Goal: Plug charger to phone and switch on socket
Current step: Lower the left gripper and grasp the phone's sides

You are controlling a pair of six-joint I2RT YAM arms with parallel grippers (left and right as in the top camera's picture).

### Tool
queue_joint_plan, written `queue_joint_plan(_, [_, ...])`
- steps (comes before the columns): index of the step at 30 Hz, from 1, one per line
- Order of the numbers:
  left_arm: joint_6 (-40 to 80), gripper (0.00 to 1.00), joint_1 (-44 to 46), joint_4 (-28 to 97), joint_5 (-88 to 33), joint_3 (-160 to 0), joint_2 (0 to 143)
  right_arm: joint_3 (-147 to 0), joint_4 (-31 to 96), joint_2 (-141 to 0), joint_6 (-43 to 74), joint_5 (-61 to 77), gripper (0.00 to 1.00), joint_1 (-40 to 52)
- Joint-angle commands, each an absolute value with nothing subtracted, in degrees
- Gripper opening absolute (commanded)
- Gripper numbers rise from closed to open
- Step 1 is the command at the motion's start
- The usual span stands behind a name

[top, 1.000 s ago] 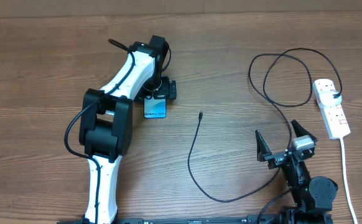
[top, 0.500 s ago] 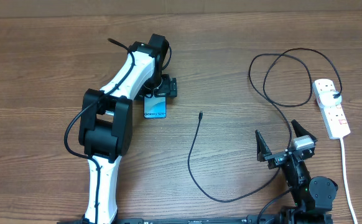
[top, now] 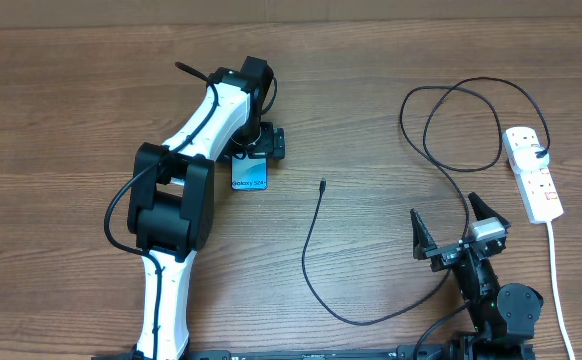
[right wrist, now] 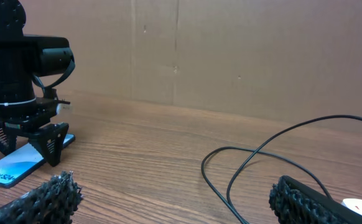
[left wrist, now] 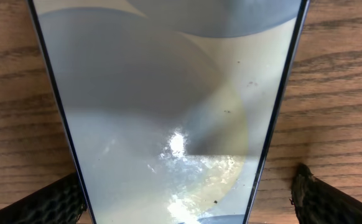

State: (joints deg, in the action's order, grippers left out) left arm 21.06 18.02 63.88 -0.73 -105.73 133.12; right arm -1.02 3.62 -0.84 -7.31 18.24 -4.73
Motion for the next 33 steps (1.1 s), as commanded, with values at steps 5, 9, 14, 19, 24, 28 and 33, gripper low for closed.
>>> queue_joint_plan(5, [20.53, 1.0, 18.28, 63.77, 2.46, -103.85, 134.69, -0.45, 3.29, -0.23, -7.35, 18.7, 1.0, -4.73])
queue_joint_plan(9, [19.68, 1.0, 18.31, 63.51, 4.47, -103.85, 134.69, -0.45, 3.31, -0.23, -7.35, 18.7, 1.0, -4.73])
queue_joint_plan(14, [19.86, 0.82, 18.28, 63.75, 4.47, -103.85, 134.69, -0.45, 3.29, -0.23, -7.35, 18.7, 1.0, -4.73])
queue_joint_plan(19, [20.82, 0.92, 18.31, 63.55, 4.23, -103.85, 134.69, -0.45, 3.31, -0.23, -7.38, 18.7, 1.0, -4.73])
queue_joint_plan(24, [20.47, 1.0, 18.31, 62.57, 1.93, -103.88, 134.69, -0.45, 3.29, -0.23, -7.38, 18.7, 1.0, -4.73])
queue_joint_plan(28, [19.22, 1.0, 18.26, 62.74, 1.89, -103.88, 134.69, -0.45, 3.29, -0.23, -7.35, 18.7, 1.0, -4.73])
queue_joint_plan(33, [21.1, 0.98, 18.65, 62.37, 1.93, -103.88, 134.69, -0.45, 3.29, -0.23, -7.35, 18.7, 1.0, -4.73])
